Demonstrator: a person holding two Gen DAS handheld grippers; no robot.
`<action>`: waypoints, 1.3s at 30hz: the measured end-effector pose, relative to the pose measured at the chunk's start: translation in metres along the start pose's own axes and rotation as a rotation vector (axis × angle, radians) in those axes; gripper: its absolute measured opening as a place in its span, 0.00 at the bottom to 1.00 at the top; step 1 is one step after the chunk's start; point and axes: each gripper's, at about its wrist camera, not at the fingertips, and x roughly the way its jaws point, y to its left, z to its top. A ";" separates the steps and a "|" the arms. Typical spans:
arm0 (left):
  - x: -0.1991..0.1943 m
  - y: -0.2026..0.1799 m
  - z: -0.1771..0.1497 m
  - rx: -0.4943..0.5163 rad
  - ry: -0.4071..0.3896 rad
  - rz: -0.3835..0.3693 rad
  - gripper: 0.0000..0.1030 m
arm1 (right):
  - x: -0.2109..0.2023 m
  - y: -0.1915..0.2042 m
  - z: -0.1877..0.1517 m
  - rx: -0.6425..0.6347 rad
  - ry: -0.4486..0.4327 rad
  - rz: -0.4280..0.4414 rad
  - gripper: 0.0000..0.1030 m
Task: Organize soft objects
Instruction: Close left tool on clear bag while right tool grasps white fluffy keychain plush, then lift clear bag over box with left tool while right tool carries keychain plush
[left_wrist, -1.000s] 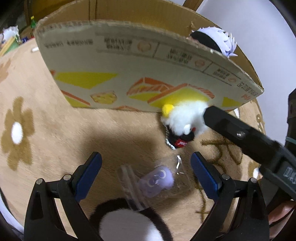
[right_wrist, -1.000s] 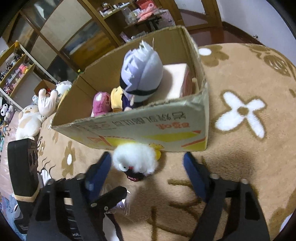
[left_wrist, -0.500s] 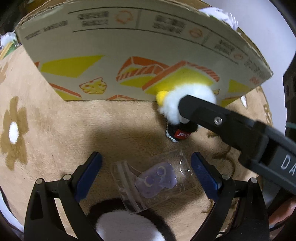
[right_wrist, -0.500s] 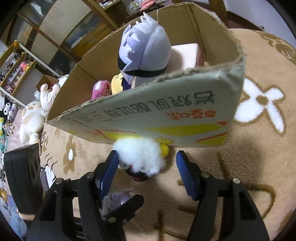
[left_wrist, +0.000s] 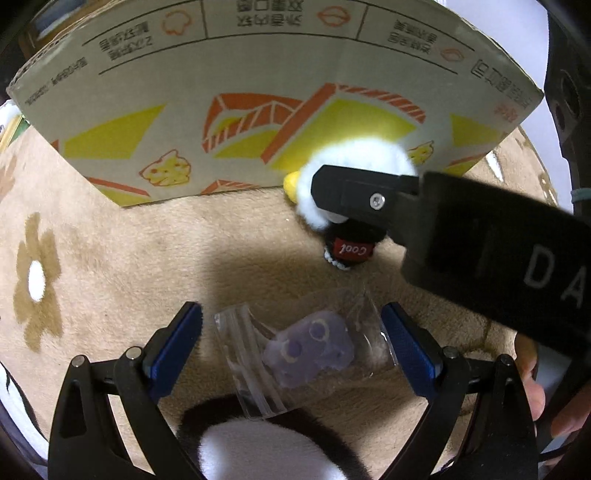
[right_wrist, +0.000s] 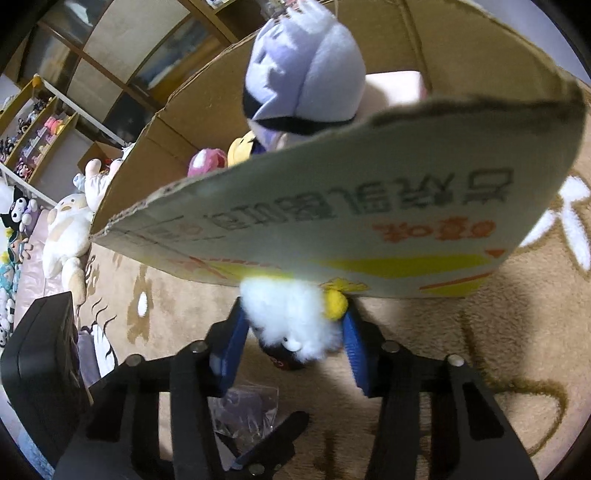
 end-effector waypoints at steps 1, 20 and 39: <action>0.001 -0.002 0.000 0.000 0.000 -0.003 0.93 | 0.000 0.001 0.000 -0.002 0.003 0.007 0.40; -0.014 -0.017 -0.029 0.003 -0.040 -0.005 0.70 | -0.034 -0.002 -0.010 -0.014 -0.075 -0.063 0.33; -0.071 0.019 -0.053 -0.006 -0.253 0.092 0.70 | -0.109 -0.009 -0.020 -0.018 -0.226 -0.087 0.33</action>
